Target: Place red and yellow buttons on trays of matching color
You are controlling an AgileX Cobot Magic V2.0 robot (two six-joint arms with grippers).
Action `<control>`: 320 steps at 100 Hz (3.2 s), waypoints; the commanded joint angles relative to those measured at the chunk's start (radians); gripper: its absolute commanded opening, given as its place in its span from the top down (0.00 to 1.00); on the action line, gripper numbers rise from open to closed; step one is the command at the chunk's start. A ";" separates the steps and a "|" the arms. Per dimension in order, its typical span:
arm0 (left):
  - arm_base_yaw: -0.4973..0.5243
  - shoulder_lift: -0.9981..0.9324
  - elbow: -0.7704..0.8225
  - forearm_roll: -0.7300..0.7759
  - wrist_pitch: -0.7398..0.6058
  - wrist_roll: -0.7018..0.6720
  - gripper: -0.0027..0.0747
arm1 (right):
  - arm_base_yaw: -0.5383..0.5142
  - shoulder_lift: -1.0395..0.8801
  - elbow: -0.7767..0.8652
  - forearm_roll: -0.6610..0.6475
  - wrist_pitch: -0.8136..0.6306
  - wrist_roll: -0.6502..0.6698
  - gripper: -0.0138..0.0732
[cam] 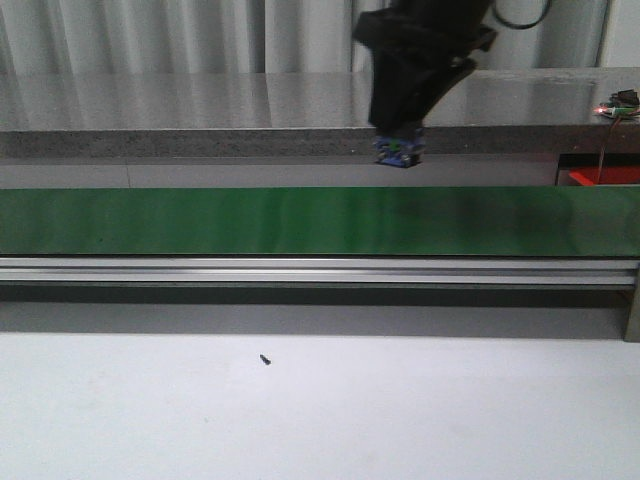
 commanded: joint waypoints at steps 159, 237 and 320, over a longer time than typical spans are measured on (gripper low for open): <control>-0.007 0.000 -0.025 -0.009 -0.082 -0.002 0.99 | -0.652 0.144 0.033 -0.011 -0.174 0.172 0.49; -0.007 0.000 -0.025 -0.009 -0.115 -0.002 0.99 | -0.652 -0.067 0.039 -0.014 -0.071 0.171 0.30; -0.007 0.000 -0.025 -0.011 -0.115 -0.002 0.99 | -0.401 -0.631 0.734 -0.015 -0.467 0.299 0.92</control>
